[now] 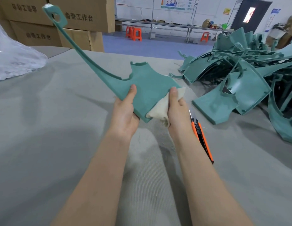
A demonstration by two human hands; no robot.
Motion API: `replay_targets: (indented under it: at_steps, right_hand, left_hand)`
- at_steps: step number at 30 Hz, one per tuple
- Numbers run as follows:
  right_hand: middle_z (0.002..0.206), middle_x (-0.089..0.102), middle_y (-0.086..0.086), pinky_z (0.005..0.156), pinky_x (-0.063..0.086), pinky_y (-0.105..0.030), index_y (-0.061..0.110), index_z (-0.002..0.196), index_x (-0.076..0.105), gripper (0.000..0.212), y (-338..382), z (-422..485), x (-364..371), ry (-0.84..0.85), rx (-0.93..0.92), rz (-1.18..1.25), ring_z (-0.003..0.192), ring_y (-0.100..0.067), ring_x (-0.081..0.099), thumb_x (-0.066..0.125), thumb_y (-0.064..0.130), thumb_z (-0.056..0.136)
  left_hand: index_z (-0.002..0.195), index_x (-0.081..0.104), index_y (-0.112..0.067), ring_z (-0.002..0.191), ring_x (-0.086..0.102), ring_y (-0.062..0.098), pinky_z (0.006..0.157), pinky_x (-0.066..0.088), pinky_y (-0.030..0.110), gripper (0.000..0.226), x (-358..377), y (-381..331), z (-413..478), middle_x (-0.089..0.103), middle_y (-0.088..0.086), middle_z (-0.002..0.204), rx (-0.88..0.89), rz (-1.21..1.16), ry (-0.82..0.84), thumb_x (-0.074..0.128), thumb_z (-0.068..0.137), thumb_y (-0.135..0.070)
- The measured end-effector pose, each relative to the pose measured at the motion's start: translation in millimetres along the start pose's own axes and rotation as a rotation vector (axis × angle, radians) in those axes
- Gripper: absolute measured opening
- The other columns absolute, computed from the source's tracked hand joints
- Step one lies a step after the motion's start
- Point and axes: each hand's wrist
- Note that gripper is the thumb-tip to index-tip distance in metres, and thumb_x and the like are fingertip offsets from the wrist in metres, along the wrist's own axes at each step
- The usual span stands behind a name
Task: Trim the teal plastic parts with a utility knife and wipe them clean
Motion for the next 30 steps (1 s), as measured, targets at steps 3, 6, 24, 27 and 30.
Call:
replay_targets:
  at_steps: [3, 6, 24, 27, 30]
  right_hand:
    - [0.070, 0.069, -0.002, 0.058, 0.047, -0.028, 0.016, 0.080, 0.061, 0.055, 2, 5, -11, -0.147, -0.009, -0.086, 0.067, -0.023, 0.064, 0.034, 0.060, 0.098]
    - [0.077, 0.065, -0.014, 0.060, 0.044, -0.034, 0.011, 0.082, 0.059, 0.061, 3, 9, -19, -0.187, 0.010, -0.132, 0.069, -0.029, 0.061, 0.030, 0.062, 0.098]
    - [0.140, 0.052, -0.007, 0.106, 0.044, -0.046, 0.014, 0.153, 0.019, 0.065, 39, -64, 156, 0.457, 0.010, 0.042, 0.123, -0.020, 0.056, 0.053, 0.025, 0.099]
    - [0.123, 0.061, -0.011, 0.084, 0.058, -0.042, 0.018, 0.152, 0.022, 0.065, 35, -109, 234, 0.685, 0.101, 0.096, 0.101, -0.022, 0.065, 0.056, 0.010, 0.097]
    - [0.110, 0.066, -0.010, 0.074, 0.060, -0.037, 0.015, 0.146, 0.031, 0.060, 18, -180, 301, 0.955, 0.119, 0.034, 0.089, -0.019, 0.065, 0.059, 0.007, 0.094]
  left_hand:
    - [0.109, 0.063, -0.006, 0.091, 0.070, 0.017, 0.085, 0.057, 0.034, 0.017, 2, 1, -2, 0.069, 0.006, 0.112, -0.012, 0.030, 0.045, 0.052, 0.097, -0.010]
    - [0.098, 0.066, -0.010, 0.086, 0.071, 0.014, 0.081, 0.058, 0.032, 0.011, 6, -4, -7, 0.074, 0.000, 0.098, 0.064, 0.083, 0.051, 0.055, 0.096, -0.010]
    - [0.102, 0.065, -0.013, 0.083, 0.072, 0.017, 0.073, 0.058, 0.032, 0.012, -64, -120, -12, 0.074, 0.000, 0.091, 0.474, -0.014, -0.484, 0.054, 0.097, -0.013]
    - [0.098, 0.063, -0.017, 0.086, 0.069, 0.018, 0.078, 0.057, 0.034, 0.013, -120, -183, -41, 0.071, 0.001, 0.097, 0.665, -0.059, -0.638, 0.051, 0.098, -0.011]
    - [0.108, 0.062, -0.012, 0.087, 0.067, 0.022, 0.078, 0.057, 0.036, 0.017, -185, -237, -90, 0.069, 0.007, 0.104, 0.795, -0.125, -0.863, 0.048, 0.098, -0.009]
Point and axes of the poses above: each hand's wrist, its own z-axis towards the middle knuckle, its own x-axis out of the palm, y = z × x
